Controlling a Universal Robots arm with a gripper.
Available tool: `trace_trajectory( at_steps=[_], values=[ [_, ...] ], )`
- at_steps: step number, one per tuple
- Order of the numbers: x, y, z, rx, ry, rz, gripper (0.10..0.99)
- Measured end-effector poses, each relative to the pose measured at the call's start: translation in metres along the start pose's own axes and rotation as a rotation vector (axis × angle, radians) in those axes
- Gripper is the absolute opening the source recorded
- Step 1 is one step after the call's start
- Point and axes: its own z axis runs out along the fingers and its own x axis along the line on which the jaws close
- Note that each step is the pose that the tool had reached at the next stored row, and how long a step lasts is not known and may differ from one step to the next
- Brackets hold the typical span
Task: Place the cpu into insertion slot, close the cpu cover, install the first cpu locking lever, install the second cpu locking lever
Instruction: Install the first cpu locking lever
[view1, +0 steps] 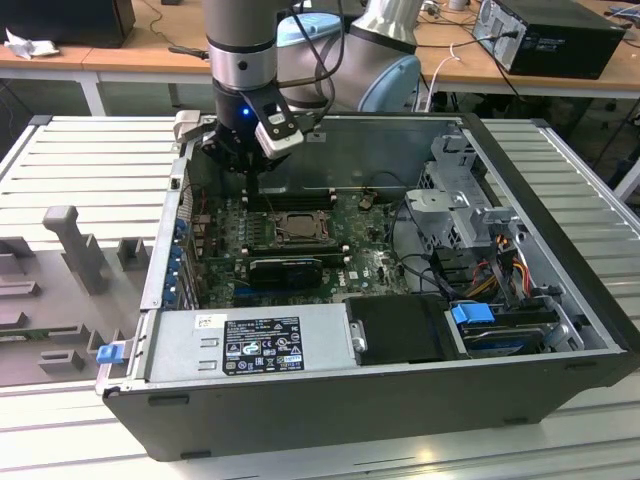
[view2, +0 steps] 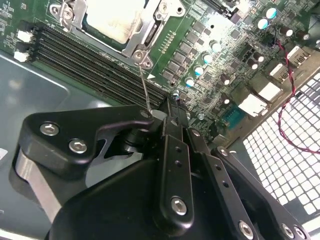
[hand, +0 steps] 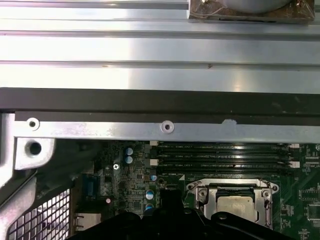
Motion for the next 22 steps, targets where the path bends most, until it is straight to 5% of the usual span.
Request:
trace_trajectory(
  at_steps=[22],
  values=[
    [-0.0427, -0.0005, 0.0015, 0.0, -0.0001, 0.0, 0.106]
  ],
)
